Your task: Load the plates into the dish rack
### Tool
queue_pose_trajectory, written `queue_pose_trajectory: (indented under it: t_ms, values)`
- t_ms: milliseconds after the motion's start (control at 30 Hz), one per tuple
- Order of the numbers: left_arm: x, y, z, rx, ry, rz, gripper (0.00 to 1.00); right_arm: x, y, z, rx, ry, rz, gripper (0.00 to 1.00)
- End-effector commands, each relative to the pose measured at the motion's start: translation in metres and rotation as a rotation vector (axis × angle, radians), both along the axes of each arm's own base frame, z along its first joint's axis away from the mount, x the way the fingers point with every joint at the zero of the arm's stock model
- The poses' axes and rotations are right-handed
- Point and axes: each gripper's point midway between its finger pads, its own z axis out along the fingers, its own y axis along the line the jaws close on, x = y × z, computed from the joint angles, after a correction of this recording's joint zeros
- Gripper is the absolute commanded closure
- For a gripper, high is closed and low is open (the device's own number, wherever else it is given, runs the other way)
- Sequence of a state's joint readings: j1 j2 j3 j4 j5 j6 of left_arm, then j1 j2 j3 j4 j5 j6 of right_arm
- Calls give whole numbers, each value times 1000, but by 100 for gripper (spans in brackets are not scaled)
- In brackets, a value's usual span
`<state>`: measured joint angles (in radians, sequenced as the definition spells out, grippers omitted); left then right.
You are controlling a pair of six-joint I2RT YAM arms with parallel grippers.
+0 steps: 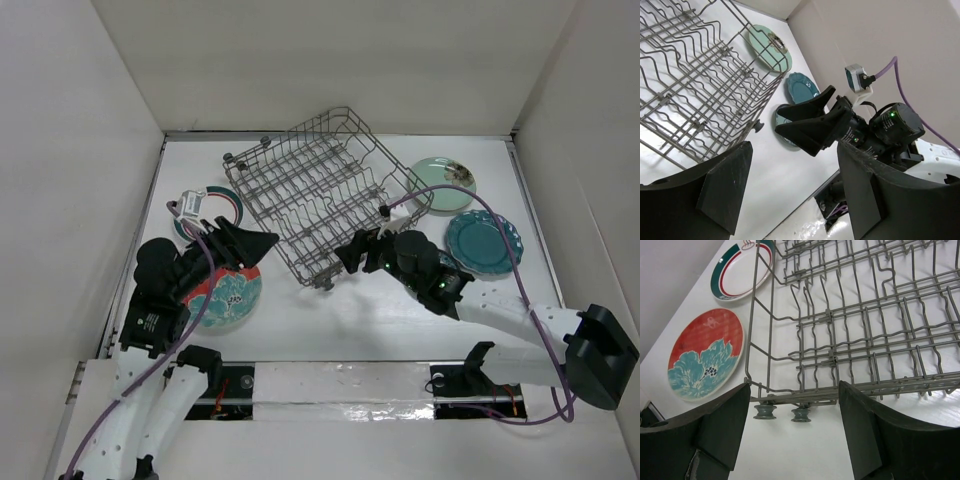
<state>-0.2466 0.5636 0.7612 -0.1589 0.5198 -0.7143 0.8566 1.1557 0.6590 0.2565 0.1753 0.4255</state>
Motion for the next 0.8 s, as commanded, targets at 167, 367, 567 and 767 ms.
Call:
queue_pose_trajectory:
  t_ms: [167, 367, 567, 767]
  values:
    - [25, -9, 0, -41, 64, -3, 40, 5, 1, 20, 52, -46, -12, 26]
    - [61, -13, -9, -46, 96, 16, 100, 5, -11, 31, 71, -77, -43, 79]
    - [143, 105, -43, -130, 294, 422, 100, 7, -17, 32, 60, -80, -58, 94]
    - [144, 190, -64, -44, 327, 633, 75, 3, -16, 39, 79, -87, -41, 90]
